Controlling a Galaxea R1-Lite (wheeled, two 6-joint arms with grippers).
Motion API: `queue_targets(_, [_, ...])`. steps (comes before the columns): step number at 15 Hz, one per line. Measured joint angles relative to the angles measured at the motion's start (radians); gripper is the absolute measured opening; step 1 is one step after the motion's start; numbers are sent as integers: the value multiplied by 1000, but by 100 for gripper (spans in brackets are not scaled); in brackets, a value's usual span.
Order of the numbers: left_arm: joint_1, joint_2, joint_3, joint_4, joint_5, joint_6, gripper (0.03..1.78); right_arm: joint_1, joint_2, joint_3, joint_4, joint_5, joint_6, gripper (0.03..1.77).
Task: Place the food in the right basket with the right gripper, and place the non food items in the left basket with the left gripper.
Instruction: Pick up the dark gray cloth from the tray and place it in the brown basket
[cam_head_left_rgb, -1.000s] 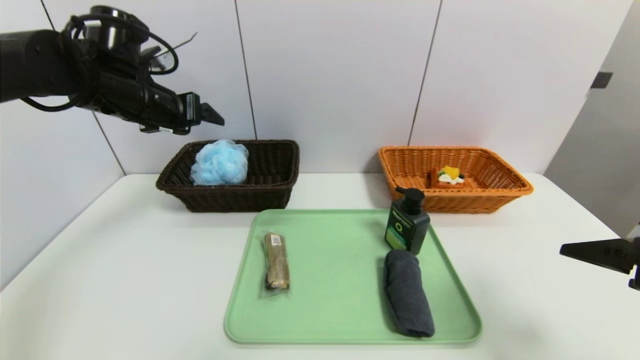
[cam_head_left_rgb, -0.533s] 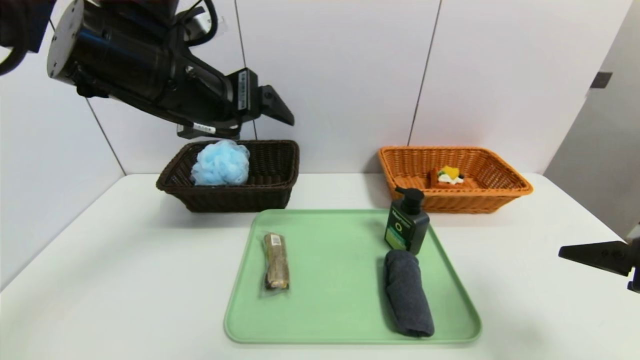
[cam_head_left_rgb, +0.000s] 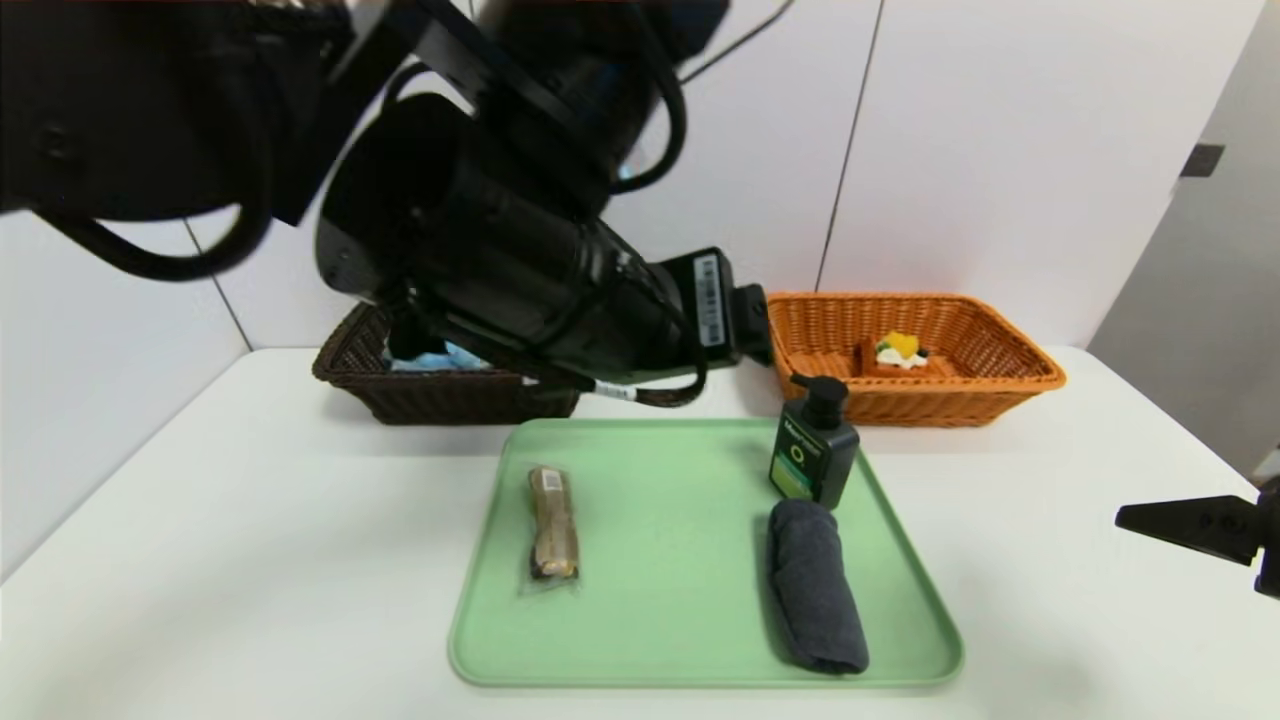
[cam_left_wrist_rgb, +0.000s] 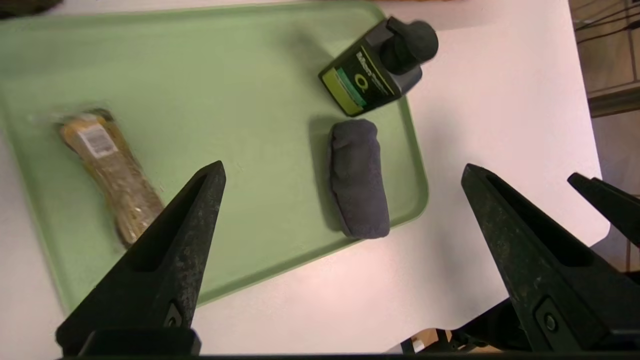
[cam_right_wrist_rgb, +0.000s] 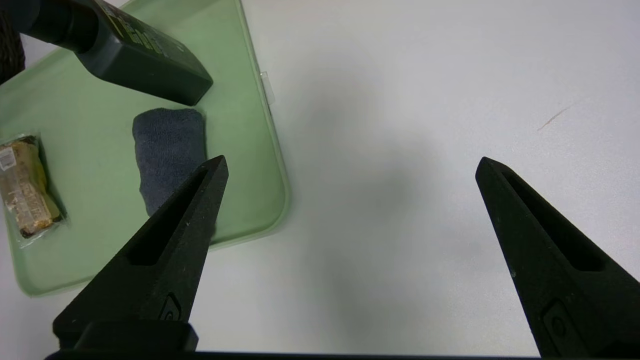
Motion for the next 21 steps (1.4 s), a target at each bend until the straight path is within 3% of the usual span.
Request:
queue_targets(4, [-103,85,1,9,11,-124,169,0,1,3,0,0,1,171])
queue_targets(6, [-129,130,0,1,12,-134,169,0,1,4,0,0,2,171])
queue_targets(10, [-147,211,-3,-10,24,-130,169,0,-2,17,-1,-2,3,171])
queue_targets(14, [-153,286,-4,-87,98,-78,169,-1,-6,19,-1,-6,3,171])
queue_targets(21, [-154,379,-3,-108,101,-12,169,-1,-7,23,-1,-4,-21,171])
